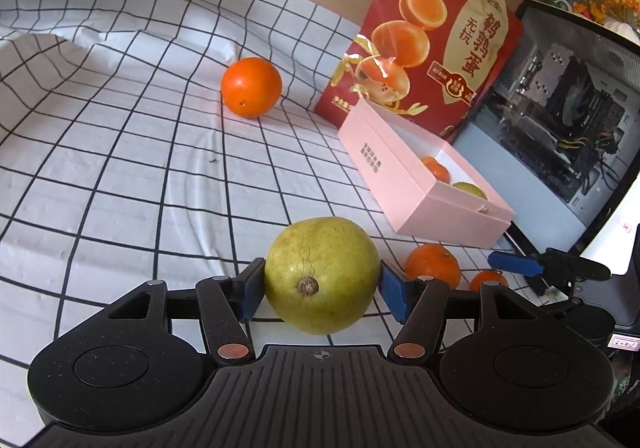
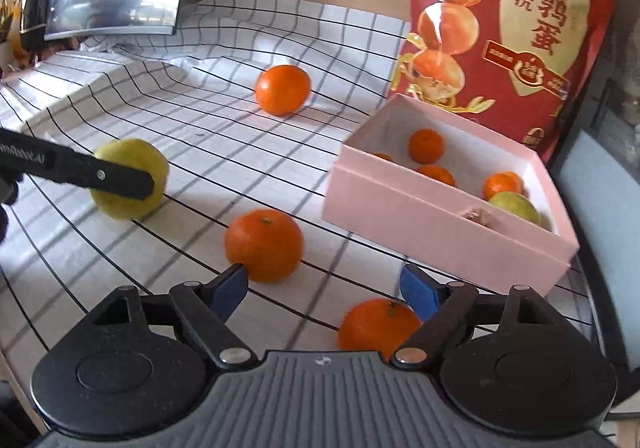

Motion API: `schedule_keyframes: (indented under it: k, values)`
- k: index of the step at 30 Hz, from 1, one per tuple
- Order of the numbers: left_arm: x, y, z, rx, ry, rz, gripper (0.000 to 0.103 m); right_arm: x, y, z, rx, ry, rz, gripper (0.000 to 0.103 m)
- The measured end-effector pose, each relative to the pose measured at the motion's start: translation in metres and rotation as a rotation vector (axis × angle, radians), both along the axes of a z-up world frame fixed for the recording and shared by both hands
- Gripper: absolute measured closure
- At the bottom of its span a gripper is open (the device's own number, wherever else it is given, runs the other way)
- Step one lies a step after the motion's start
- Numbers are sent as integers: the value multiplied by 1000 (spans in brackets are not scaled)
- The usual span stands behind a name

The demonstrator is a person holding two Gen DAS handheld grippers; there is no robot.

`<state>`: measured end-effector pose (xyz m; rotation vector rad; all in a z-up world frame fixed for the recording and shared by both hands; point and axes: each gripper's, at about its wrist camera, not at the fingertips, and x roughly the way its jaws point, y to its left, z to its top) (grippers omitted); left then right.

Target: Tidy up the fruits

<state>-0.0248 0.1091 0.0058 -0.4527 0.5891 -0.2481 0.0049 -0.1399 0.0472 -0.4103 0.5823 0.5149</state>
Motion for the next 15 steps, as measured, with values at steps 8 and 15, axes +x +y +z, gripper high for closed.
schedule_keyframes:
  k: [8,15]
  values:
    - [2,-10,1,53,5,-16,38,10,-40,-7,22,44,-145,18]
    - [14,-13,0,4,11,-38,37,19,-63,-11,105,149,-156,9]
